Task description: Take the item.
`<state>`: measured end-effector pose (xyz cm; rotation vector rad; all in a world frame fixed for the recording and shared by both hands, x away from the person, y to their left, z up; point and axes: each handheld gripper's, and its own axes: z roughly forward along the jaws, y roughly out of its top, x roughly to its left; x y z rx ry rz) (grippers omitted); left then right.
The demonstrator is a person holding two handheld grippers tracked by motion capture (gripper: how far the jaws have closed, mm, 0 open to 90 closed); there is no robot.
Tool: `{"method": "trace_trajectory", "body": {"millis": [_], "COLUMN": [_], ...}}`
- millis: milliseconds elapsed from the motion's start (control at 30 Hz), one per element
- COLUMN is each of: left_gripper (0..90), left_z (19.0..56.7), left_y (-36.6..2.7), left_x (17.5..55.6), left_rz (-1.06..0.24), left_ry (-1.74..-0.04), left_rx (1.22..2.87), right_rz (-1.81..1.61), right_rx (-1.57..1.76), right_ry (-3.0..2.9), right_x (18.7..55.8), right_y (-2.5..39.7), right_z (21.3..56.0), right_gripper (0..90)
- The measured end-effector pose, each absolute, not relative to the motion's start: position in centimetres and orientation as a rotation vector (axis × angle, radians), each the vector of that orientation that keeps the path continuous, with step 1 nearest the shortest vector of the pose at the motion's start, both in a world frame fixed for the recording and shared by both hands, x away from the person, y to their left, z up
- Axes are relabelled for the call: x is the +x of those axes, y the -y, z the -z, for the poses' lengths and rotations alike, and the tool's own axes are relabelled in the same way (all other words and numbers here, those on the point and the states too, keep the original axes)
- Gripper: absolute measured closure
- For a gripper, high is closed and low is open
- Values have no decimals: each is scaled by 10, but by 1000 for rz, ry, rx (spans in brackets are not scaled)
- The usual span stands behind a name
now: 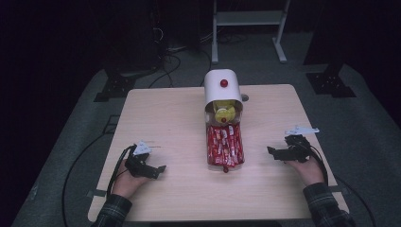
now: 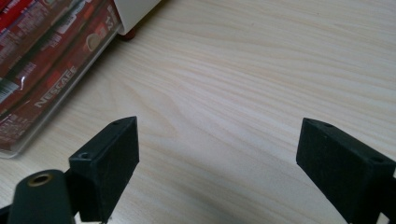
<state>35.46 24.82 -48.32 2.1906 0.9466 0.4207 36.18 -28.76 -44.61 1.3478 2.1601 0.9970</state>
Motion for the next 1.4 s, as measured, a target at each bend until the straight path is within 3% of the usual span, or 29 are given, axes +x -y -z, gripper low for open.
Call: {"method": "trace_trajectory", "body": {"millis": [1400], "left_gripper": [0], "left_z": [483], "left_y": [-248], "left_x": [355], "left_rz": [-421], "left_ry": [-947], "left_rx": [2190], "right_rz": [-1149], "right_rx": [1277], "right_ry": [-2195], "right_x": [356], "right_y": [264], "right_z": [424], "right_gripper": [123]}}
